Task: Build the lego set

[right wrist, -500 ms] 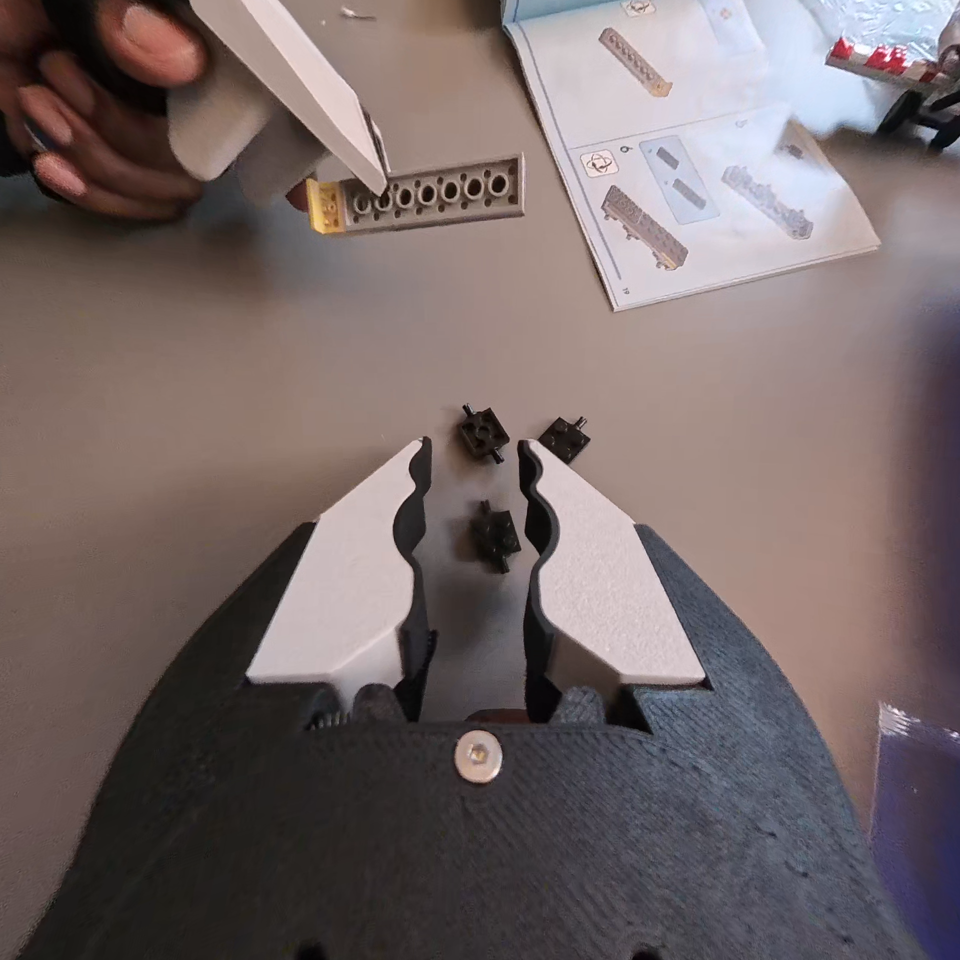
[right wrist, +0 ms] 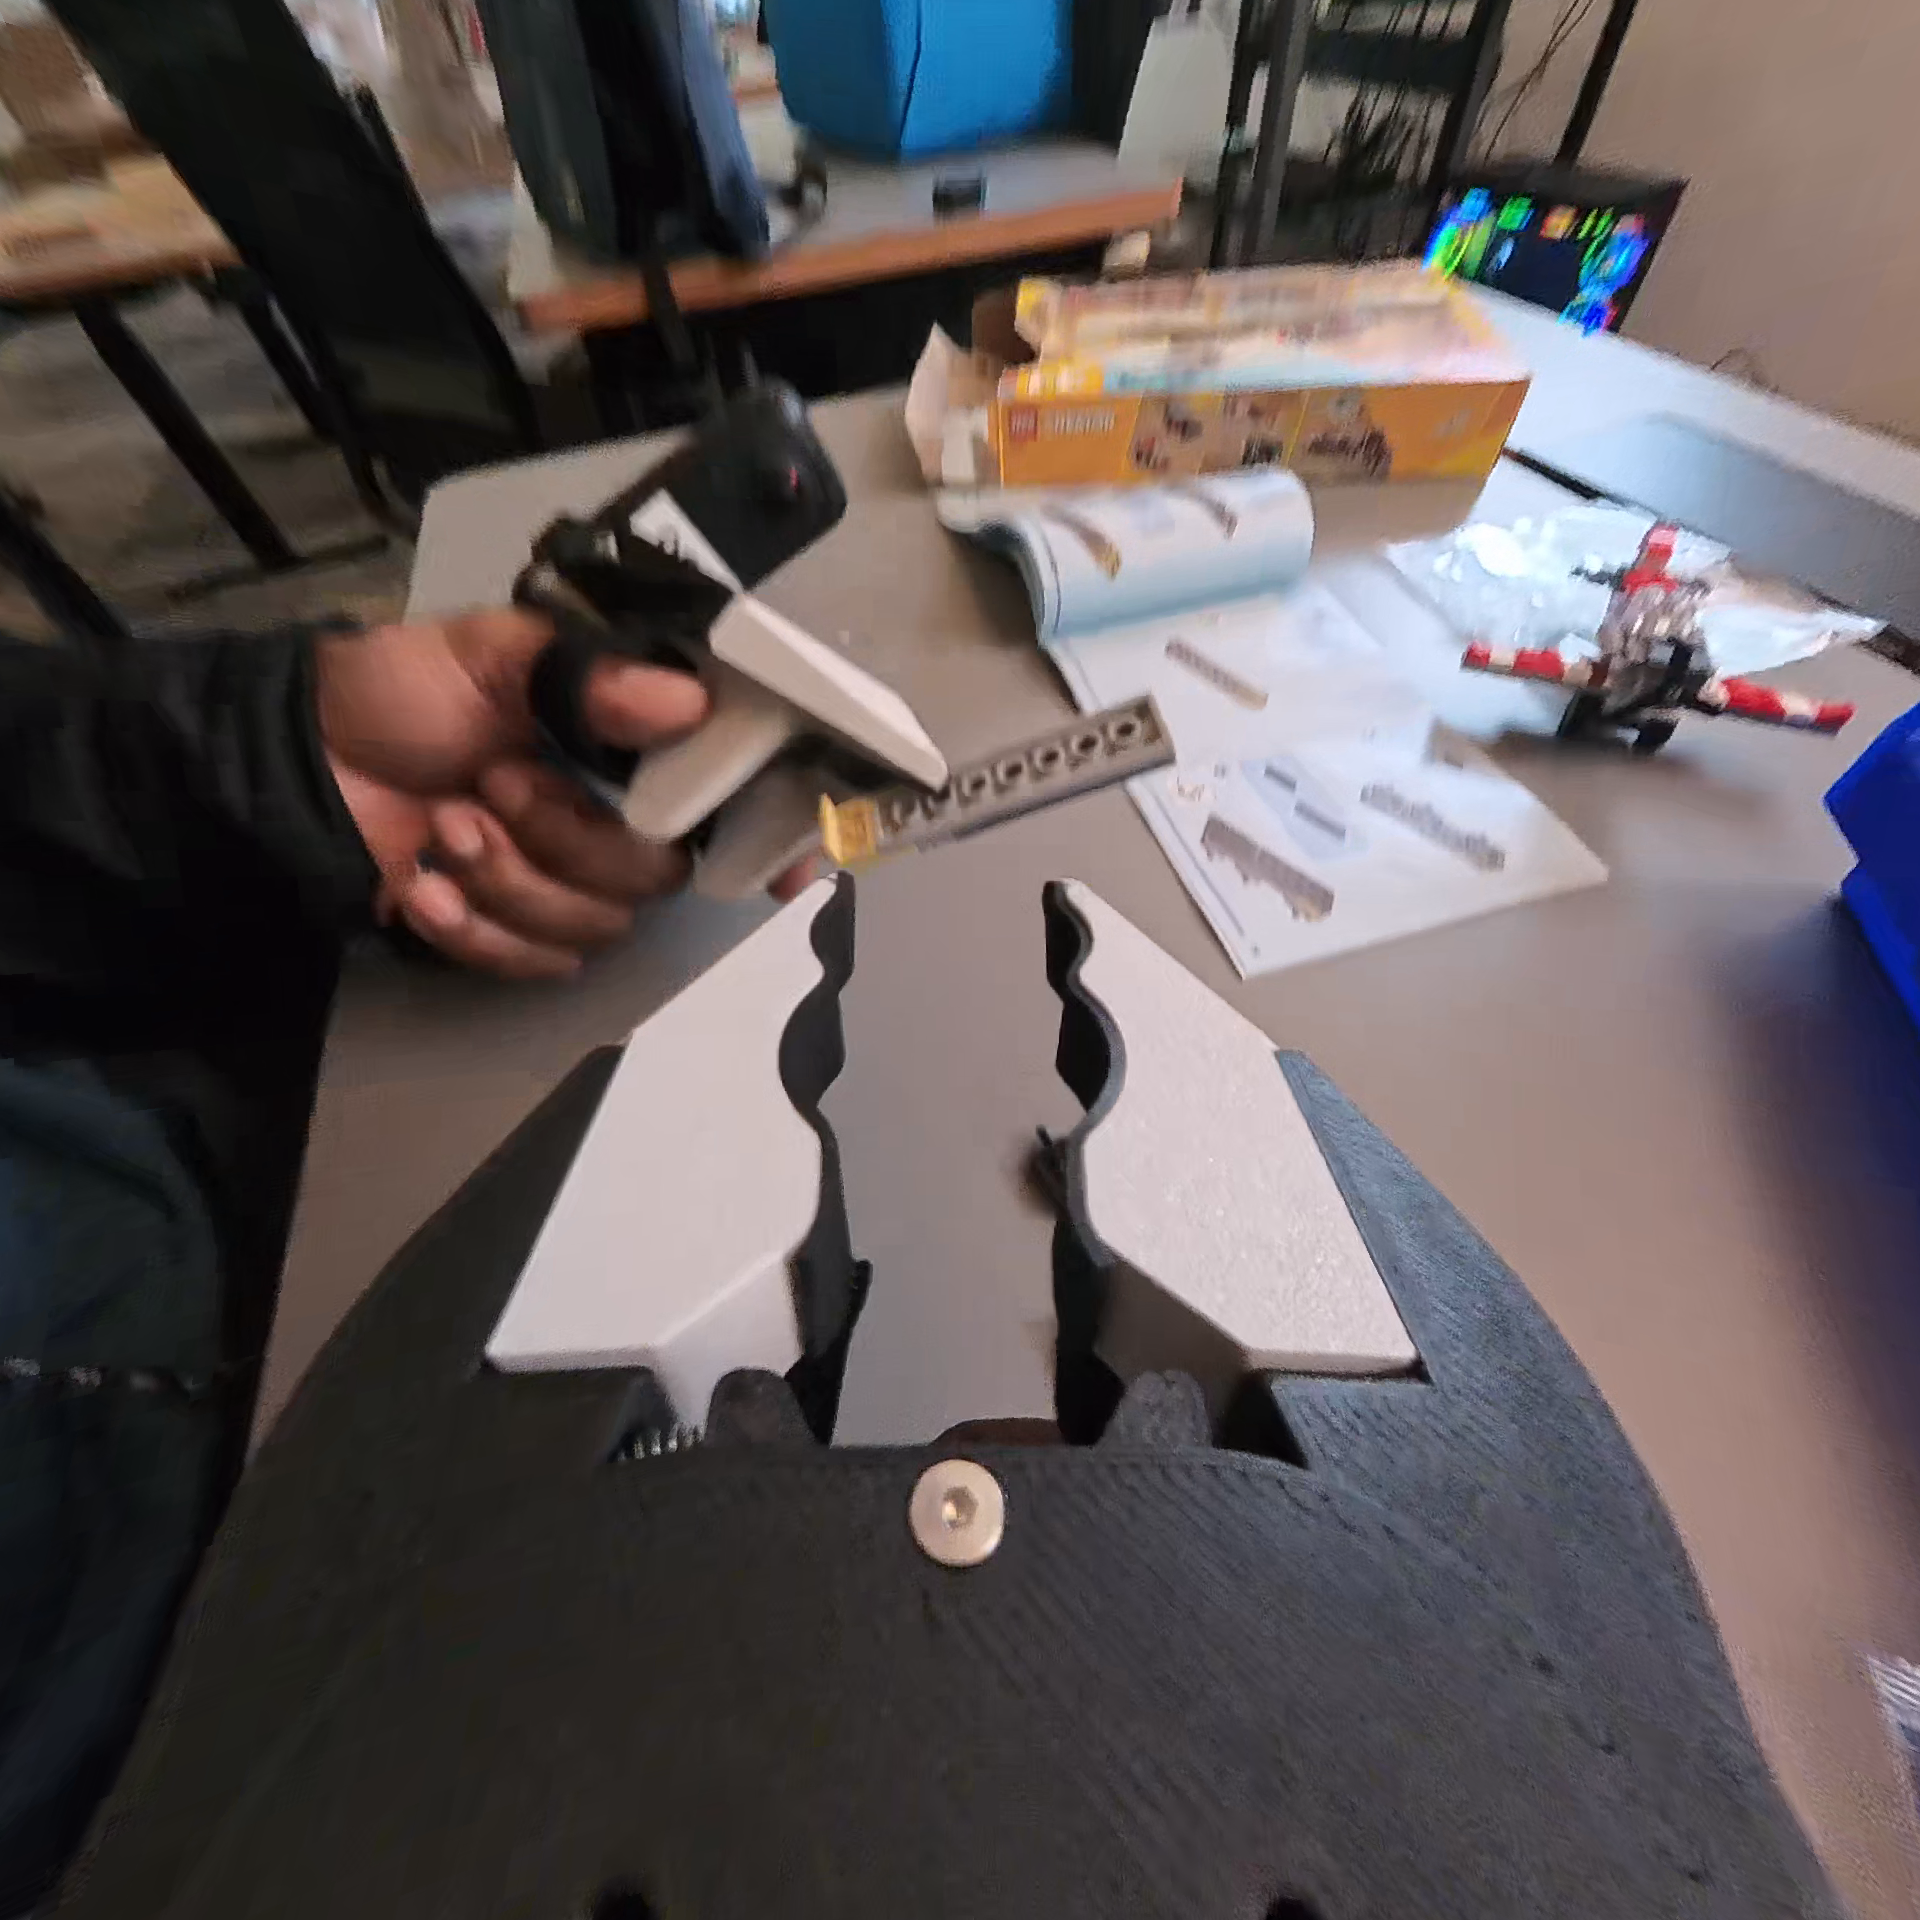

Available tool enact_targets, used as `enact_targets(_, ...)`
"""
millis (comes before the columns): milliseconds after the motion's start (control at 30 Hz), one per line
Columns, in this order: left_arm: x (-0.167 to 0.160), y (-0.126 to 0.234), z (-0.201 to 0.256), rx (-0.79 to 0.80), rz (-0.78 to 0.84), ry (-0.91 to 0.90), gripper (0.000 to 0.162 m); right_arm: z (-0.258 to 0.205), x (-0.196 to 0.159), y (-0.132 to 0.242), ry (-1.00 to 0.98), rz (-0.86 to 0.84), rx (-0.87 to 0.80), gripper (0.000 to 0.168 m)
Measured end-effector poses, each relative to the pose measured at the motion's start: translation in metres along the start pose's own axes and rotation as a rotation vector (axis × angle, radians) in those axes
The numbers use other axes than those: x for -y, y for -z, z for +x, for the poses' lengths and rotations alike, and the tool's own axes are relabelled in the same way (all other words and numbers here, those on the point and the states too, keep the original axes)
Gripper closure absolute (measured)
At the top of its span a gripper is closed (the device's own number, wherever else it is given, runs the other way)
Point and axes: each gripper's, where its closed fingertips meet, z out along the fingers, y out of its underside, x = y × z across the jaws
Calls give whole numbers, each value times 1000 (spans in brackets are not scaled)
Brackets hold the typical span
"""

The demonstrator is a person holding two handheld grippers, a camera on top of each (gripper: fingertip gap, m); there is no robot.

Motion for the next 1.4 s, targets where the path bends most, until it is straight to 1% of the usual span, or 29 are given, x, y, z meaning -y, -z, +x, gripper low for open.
enact_targets(67,5,0,1,-3,59,2,156,-4,13,-2,-23,84,-18,129)
enact_targets(133,11,2,2,-9,129,17,156,-8,17,-8,-5,113,-58,127)
enact_targets(233,15,6,1,-16,223,52,156,-11,14,-18,60,100,-145,126)
enact_targets(367,19,14,1,-34,338,101,156,-18,12,-28,87,102,-200,125)
enact_targets(433,19,17,1,-39,365,114,156,-20,10,-32,100,93,-222,125)
enact_targets(767,12,15,2,-33,355,113,156,-24,5,-41,237,58,-292,126)
enact_targets(967,5,9,9,-46,310,68,156,-17,4,-35,226,67,-276,136)
enact_targets(1133,5,9,11,-46,317,45,156,-14,10,-27,240,108,-273,147)
enact_targets(1400,5,11,14,-47,324,16,156,-14,13,-23,279,139,-295,150)
